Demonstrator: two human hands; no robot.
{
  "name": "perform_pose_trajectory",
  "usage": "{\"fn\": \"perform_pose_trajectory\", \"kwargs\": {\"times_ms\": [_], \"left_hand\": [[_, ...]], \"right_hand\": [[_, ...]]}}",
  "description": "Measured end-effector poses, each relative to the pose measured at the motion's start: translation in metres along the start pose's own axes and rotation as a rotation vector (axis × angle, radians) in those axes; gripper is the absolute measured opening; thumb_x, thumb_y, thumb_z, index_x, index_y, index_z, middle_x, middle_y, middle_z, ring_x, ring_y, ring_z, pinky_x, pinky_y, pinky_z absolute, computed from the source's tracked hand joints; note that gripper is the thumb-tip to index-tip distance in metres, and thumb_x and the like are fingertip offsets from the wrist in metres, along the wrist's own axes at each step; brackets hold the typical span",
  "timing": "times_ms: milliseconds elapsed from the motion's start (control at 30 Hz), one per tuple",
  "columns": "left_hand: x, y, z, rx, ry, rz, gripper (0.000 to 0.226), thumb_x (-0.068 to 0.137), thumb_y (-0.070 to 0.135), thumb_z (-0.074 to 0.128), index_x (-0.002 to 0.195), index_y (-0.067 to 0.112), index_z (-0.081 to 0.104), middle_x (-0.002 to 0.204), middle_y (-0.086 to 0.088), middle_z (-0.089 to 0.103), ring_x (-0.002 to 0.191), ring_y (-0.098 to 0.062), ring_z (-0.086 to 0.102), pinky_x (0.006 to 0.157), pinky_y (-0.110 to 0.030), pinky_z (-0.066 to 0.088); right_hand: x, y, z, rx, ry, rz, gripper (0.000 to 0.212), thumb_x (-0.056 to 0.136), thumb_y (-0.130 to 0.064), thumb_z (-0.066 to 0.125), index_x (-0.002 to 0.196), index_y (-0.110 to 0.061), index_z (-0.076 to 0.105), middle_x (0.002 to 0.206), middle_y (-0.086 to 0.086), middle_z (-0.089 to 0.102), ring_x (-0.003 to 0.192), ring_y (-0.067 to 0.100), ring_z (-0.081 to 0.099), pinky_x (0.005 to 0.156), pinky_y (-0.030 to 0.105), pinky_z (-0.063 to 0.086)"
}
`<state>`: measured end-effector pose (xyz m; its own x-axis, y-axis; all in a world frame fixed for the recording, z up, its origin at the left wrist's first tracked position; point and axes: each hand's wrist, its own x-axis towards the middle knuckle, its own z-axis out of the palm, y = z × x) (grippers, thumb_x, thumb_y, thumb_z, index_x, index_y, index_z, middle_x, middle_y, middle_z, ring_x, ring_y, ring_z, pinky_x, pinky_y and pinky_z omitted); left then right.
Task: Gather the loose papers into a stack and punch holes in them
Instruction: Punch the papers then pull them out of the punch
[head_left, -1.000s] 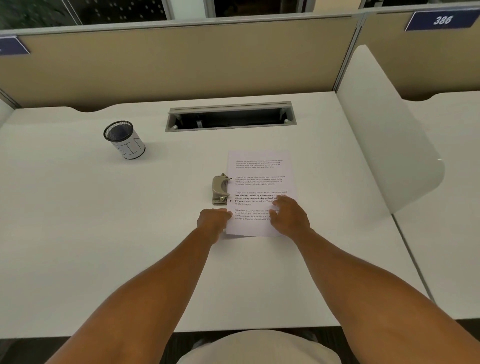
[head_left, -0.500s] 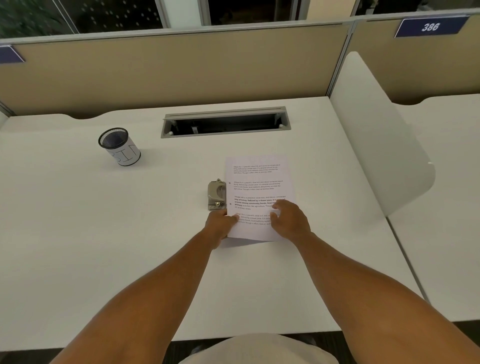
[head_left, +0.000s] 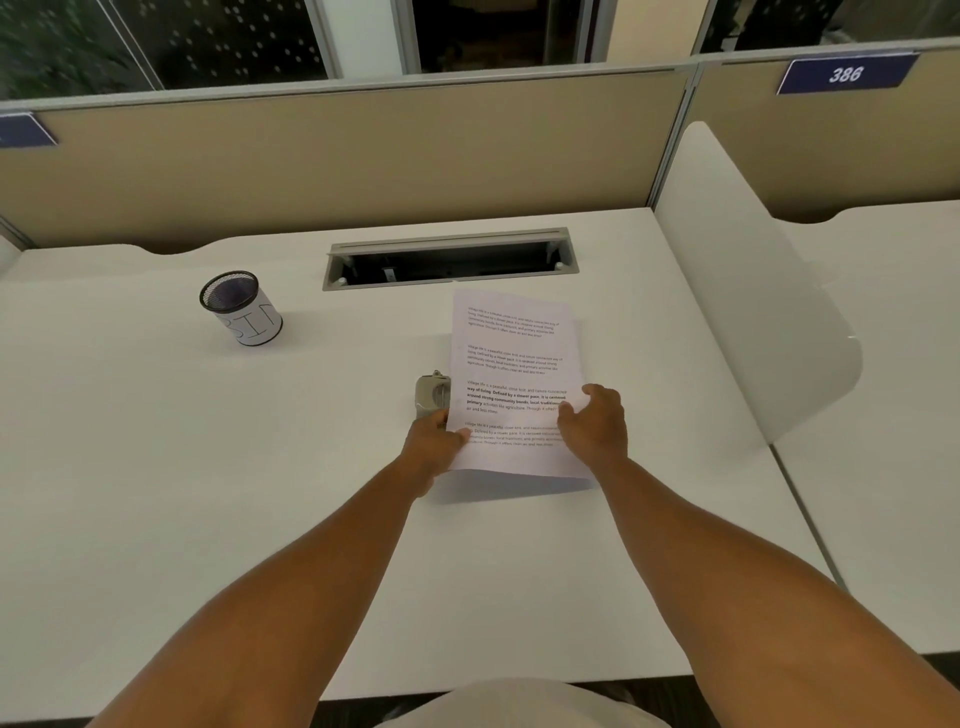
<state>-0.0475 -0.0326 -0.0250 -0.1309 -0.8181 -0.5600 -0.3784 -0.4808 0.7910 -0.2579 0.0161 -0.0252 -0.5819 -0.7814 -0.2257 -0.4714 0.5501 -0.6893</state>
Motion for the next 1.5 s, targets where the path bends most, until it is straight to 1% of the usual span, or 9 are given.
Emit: {"fn": "perform_pose_trajectory", "kwargs": {"times_ms": [100, 267, 467, 567, 900, 1000, 1133, 1400, 1500], "left_hand": [[0.002, 0.004, -0.008, 0.006, 0.016, 0.032, 0.033, 0.097, 0.011, 0.059, 0.129, 0.02, 0.057, 0.115, 0.004, 0.062, 0.088, -0.012, 0.061, 0.072, -0.027, 0.053], [0.001, 0.008, -0.019, 0.032, -0.004, 0.082, 0.038, 0.098, 0.011, 0.057, 0.135, 0.018, 0.054, 0.118, 0.006, 0.062, 0.101, -0.019, 0.06, 0.085, -0.032, 0.053], [-0.002, 0.016, -0.026, 0.05, -0.043, 0.126, 0.041, 0.098, 0.01, 0.056, 0.138, 0.015, 0.051, 0.133, -0.001, 0.061, 0.116, -0.024, 0.06, 0.103, -0.042, 0.05], [-0.005, 0.018, -0.028, 0.025, -0.075, 0.157, 0.042, 0.099, 0.007, 0.054, 0.139, 0.018, 0.049, 0.133, -0.001, 0.061, 0.118, -0.025, 0.06, 0.104, -0.046, 0.049], [-0.002, 0.027, -0.031, -0.147, -0.047, 0.169, 0.034, 0.094, 0.013, 0.065, 0.126, 0.007, 0.06, 0.118, -0.009, 0.071, 0.107, -0.027, 0.069, 0.095, -0.047, 0.055], [0.0, 0.033, -0.031, -0.161, -0.015, 0.169, 0.024, 0.096, 0.022, 0.062, 0.116, 0.009, 0.065, 0.108, -0.007, 0.075, 0.093, -0.024, 0.073, 0.072, -0.037, 0.061], [0.001, 0.04, -0.032, -0.144, 0.036, 0.166, 0.017, 0.097, 0.028, 0.059, 0.1, 0.015, 0.068, 0.096, -0.001, 0.076, 0.072, -0.014, 0.072, 0.049, -0.021, 0.052], [0.008, 0.046, -0.033, -0.209, 0.034, 0.175, 0.019, 0.098, 0.027, 0.059, 0.103, 0.011, 0.069, 0.099, -0.004, 0.077, 0.087, -0.022, 0.074, 0.074, -0.035, 0.061], [0.01, 0.05, -0.033, -0.23, 0.047, 0.178, 0.018, 0.098, 0.027, 0.059, 0.104, 0.013, 0.069, 0.096, 0.0, 0.077, 0.081, -0.015, 0.075, 0.063, -0.027, 0.059]], "right_hand": [[0.005, -0.006, -0.002, 0.076, -0.008, 0.075, 0.056, 0.09, -0.029, 0.057, 0.139, -0.007, 0.041, 0.142, 0.013, 0.044, 0.128, 0.032, 0.047, 0.104, 0.044, 0.043], [0.011, -0.014, -0.005, 0.261, -0.035, 0.211, 0.059, 0.092, -0.028, 0.051, 0.144, -0.008, 0.032, 0.144, 0.014, 0.046, 0.129, 0.032, 0.047, 0.105, 0.041, 0.042], [0.012, -0.019, -0.011, 0.445, -0.038, 0.197, 0.032, 0.09, -0.019, 0.05, 0.121, -0.016, 0.055, 0.118, 0.003, 0.064, 0.091, 0.018, 0.059, 0.064, 0.024, 0.044], [0.01, -0.022, -0.015, 0.516, 0.001, 0.158, 0.029, 0.086, -0.01, 0.049, 0.112, -0.017, 0.059, 0.11, 0.001, 0.067, 0.086, 0.016, 0.061, 0.058, 0.02, 0.044], [0.01, -0.023, -0.021, 0.568, 0.095, 0.093, 0.027, 0.089, -0.008, 0.05, 0.113, -0.014, 0.06, 0.112, 0.005, 0.068, 0.096, 0.021, 0.064, 0.08, 0.03, 0.051], [0.01, -0.023, -0.023, 0.565, 0.102, 0.088, 0.027, 0.09, -0.008, 0.049, 0.114, -0.013, 0.06, 0.112, 0.005, 0.068, 0.098, 0.023, 0.064, 0.082, 0.032, 0.052], [0.01, -0.023, -0.025, 0.55, 0.098, 0.074, 0.025, 0.091, -0.008, 0.049, 0.113, -0.013, 0.059, 0.112, 0.006, 0.067, 0.099, 0.024, 0.063, 0.084, 0.034, 0.053], [0.005, -0.019, -0.028, 0.516, 0.05, 0.045, 0.023, 0.093, -0.01, 0.049, 0.114, -0.013, 0.058, 0.113, 0.006, 0.067, 0.093, 0.023, 0.063, 0.067, 0.024, 0.048], [0.004, -0.016, -0.029, 0.48, 0.018, 0.019, 0.023, 0.093, -0.01, 0.048, 0.113, -0.014, 0.058, 0.114, 0.006, 0.067, 0.091, 0.022, 0.063, 0.06, 0.02, 0.046]]}}
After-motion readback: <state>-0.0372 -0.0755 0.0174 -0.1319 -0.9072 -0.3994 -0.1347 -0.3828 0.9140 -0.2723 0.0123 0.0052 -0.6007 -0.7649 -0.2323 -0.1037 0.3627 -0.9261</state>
